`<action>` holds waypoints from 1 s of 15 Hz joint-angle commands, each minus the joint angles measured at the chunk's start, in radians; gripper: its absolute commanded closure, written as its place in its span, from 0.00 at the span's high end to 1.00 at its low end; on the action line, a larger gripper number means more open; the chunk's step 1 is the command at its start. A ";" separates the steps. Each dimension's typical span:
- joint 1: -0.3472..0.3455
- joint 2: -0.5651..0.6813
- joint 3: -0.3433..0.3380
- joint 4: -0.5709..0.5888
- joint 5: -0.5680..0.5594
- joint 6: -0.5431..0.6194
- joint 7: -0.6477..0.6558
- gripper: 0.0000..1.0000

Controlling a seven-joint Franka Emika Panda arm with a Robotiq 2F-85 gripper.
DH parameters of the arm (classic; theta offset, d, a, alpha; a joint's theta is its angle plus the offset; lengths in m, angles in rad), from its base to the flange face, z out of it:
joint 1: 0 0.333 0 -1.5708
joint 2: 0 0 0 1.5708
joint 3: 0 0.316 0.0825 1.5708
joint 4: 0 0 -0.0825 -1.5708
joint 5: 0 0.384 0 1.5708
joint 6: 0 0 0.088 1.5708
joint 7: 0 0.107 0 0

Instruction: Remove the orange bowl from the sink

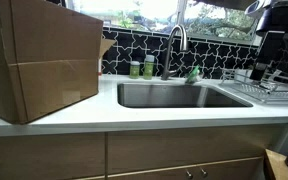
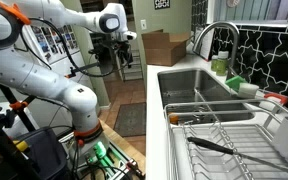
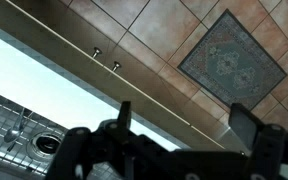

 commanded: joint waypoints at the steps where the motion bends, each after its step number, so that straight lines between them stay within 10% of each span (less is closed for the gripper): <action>1: -0.008 0.001 0.006 0.003 0.004 -0.004 -0.004 1.00; 8: -0.008 0.002 0.006 0.003 0.004 -0.004 -0.004 1.00; 15: -0.232 0.206 -0.164 0.001 -0.029 0.079 0.045 1.00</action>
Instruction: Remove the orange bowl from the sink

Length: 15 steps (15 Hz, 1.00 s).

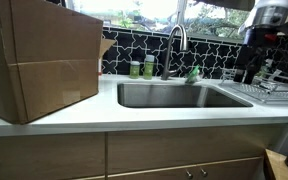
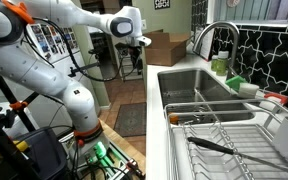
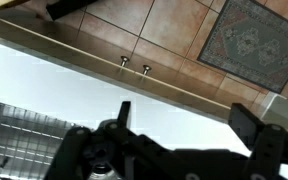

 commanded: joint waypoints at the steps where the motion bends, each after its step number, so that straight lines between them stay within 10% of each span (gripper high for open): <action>1: -0.088 0.156 -0.092 0.017 0.009 0.079 0.012 1.00; 10: -0.101 0.189 -0.109 0.026 0.010 0.096 0.003 1.00; 15: -0.146 0.436 -0.209 0.174 0.097 0.054 0.055 1.00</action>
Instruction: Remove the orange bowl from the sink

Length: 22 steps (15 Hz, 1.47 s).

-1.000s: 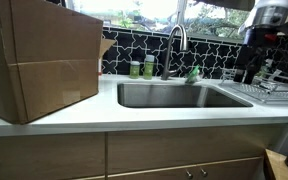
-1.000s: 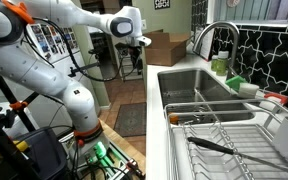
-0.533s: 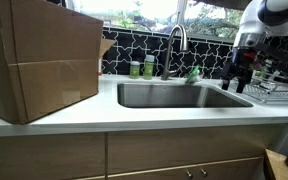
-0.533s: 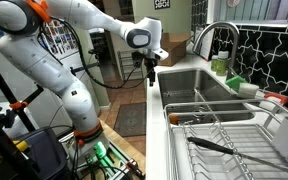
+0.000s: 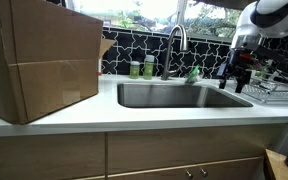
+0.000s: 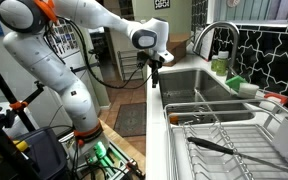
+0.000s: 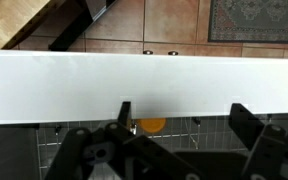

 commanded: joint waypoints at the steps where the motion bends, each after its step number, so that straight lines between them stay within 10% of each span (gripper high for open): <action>1: -0.029 0.226 -0.070 0.137 0.077 -0.032 0.001 1.00; 9: -0.053 0.612 -0.094 0.403 0.237 -0.046 0.016 1.00; 22: -0.046 0.962 -0.033 0.653 0.196 -0.127 0.103 1.00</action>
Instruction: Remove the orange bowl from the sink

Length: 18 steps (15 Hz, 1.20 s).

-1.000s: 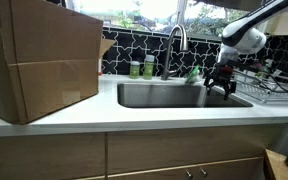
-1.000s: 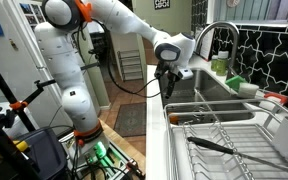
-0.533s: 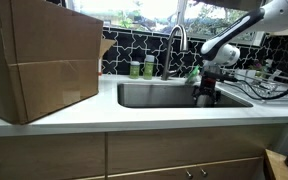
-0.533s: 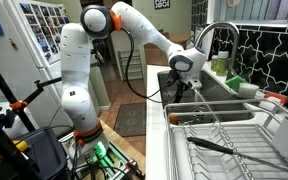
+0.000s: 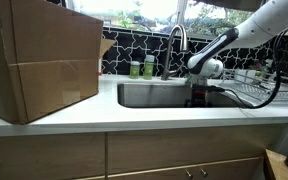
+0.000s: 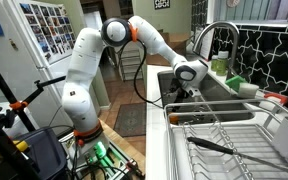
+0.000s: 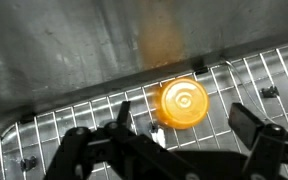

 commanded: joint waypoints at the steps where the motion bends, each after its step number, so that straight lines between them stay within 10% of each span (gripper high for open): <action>1: -0.005 0.021 0.006 0.020 -0.004 -0.013 0.005 1.00; 18: -0.015 0.139 0.063 0.062 -0.011 0.131 -0.210 1.00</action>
